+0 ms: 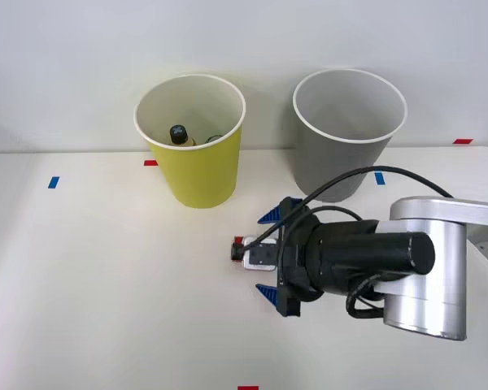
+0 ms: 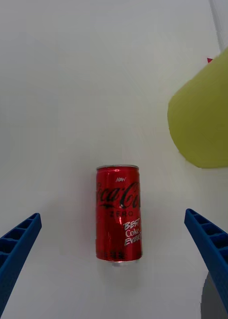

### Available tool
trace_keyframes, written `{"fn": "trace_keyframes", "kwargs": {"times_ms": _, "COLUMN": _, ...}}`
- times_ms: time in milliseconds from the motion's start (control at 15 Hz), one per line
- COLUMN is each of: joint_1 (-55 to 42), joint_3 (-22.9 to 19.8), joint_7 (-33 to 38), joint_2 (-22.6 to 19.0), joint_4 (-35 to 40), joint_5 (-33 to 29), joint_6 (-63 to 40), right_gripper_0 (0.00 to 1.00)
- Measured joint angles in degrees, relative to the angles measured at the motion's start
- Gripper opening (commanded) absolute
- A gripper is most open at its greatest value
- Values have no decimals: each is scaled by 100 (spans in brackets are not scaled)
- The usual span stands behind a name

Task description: Put cans in the gray bin, plastic bottles in the light green bin

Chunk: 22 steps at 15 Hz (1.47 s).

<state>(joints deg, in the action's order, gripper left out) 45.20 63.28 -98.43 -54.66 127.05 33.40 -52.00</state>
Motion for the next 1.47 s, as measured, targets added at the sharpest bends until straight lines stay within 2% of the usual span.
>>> {"fn": "trace_keyframes", "kwargs": {"times_ms": 267, "joint_1": 105, "joint_3": 0, "joint_7": -741, "joint_2": 353, "joint_4": -798, "joint_5": 619, "joint_6": -49, "right_gripper_0": 100}}
{"fn": "trace_keyframes", "kwargs": {"times_ms": 400, "joint_1": 112, "joint_3": 0, "joint_7": -815, "joint_2": 540, "joint_4": -1067, "joint_5": 801, "joint_6": -50, "right_gripper_0": 100}}
{"fn": "trace_keyframes", "kwargs": {"times_ms": 600, "joint_1": 209, "joint_3": -1, "joint_7": -867, "joint_2": 807, "joint_4": -1328, "joint_5": 837, "joint_6": -165, "right_gripper_0": 100}}
{"fn": "trace_keyframes", "kwargs": {"times_ms": 800, "joint_1": 384, "joint_3": -15, "joint_7": -877, "joint_2": 1126, "joint_4": -1427, "joint_5": 660, "joint_6": -951, "right_gripper_0": 100}}
{"fn": "trace_keyframes", "kwargs": {"times_ms": 1067, "joint_1": 446, "joint_3": -17, "joint_7": -906, "joint_2": 1327, "joint_4": -1580, "joint_5": 725, "joint_6": -1247, "right_gripper_0": 100}}
{"fn": "trace_keyframes", "kwargs": {"times_ms": 1467, "joint_1": 703, "joint_3": -83, "joint_7": -918, "joint_2": 2061, "joint_4": -2436, "joint_5": 787, "joint_6": -1880, "right_gripper_0": 100}}
